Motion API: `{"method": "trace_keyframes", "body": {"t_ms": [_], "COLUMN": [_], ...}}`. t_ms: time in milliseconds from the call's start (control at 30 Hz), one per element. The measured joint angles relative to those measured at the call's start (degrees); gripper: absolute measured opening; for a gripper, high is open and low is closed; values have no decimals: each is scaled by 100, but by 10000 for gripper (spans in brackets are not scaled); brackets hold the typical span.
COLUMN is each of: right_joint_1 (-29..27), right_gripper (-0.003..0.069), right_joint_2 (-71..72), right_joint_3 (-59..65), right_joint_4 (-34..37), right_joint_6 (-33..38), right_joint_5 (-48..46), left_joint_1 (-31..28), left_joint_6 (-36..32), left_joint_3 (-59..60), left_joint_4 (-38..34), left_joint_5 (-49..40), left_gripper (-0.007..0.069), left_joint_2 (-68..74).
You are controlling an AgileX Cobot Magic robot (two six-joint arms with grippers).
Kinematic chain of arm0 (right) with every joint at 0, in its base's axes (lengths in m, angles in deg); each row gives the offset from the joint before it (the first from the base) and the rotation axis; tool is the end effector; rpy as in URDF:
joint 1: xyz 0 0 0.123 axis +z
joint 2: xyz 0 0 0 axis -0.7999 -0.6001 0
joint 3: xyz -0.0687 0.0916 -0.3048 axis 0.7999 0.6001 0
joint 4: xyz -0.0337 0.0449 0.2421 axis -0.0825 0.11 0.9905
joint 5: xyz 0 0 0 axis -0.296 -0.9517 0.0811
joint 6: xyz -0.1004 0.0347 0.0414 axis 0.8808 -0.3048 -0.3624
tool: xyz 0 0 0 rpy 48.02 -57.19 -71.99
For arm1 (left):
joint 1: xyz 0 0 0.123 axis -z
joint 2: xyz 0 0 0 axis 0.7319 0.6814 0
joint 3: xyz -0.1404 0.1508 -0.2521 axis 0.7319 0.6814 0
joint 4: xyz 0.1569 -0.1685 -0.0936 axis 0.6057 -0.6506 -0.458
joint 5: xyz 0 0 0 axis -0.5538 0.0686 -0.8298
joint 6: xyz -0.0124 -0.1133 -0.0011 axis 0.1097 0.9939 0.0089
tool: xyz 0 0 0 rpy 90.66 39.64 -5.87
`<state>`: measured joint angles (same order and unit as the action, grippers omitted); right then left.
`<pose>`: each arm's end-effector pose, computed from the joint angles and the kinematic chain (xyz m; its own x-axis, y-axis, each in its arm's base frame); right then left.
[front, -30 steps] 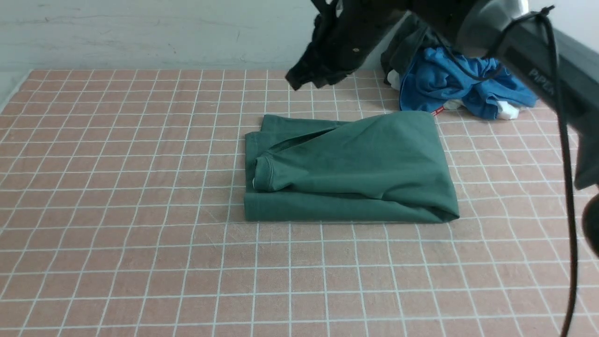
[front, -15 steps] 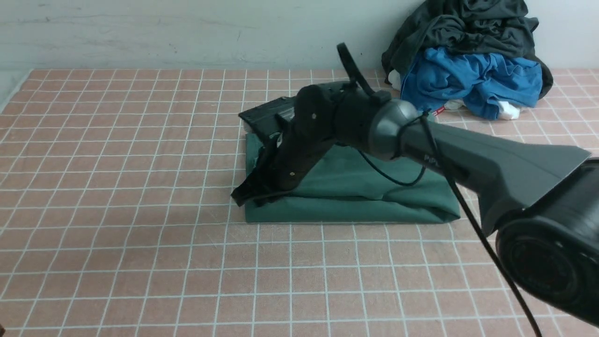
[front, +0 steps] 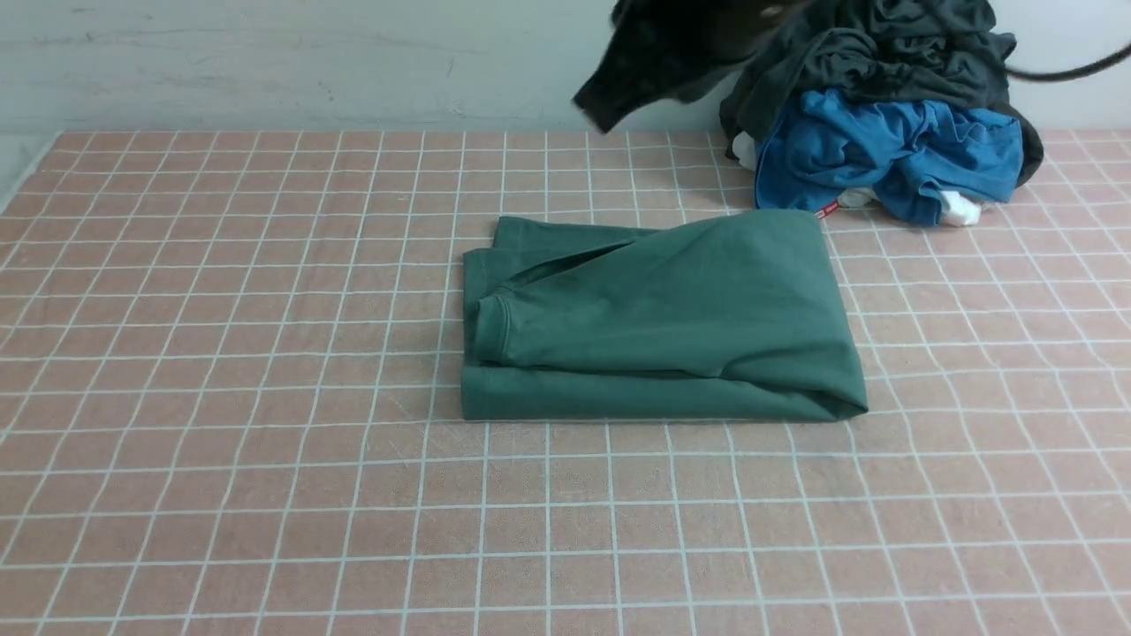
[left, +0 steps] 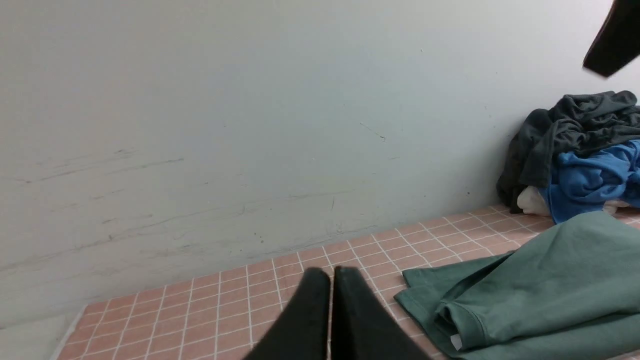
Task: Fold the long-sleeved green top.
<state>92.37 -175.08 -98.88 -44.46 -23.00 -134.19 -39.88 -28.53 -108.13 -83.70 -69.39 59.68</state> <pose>0.3059 0.2295 0.4622 -0.4852 -0.6231 -0.6135 -0.6543 0.7241 -0.2181 0.0131 -0.0093 0.2966 0.1397 0.1325 -0.9813 0.1708 0.9729 0.1557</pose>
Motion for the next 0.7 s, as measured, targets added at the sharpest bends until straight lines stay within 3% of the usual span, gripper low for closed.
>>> {"method": "trace_keyframes", "body": {"t_ms": [133, 300, 700], "right_joint_1": [0, 0, 0], "right_gripper": [-14, -14, -14], "right_joint_2": [860, 2002, 4907], "right_joint_3": [733, 2602, 7439], "right_joint_4": [24, 206, 261], "right_joint_6": [-258, -906, -1258], "right_joint_5": [-16, 257, 3246], "left_joint_1": [27, 32, 32], "left_joint_6": [0, 0, 0], "left_joint_3": [0, 0, 0], "left_joint_4": [0, 0, 0], "left_joint_5": [-76, -131, -135], "left_gripper": [-3, -3, -3], "left_joint_2": [0, 0, 0]}}
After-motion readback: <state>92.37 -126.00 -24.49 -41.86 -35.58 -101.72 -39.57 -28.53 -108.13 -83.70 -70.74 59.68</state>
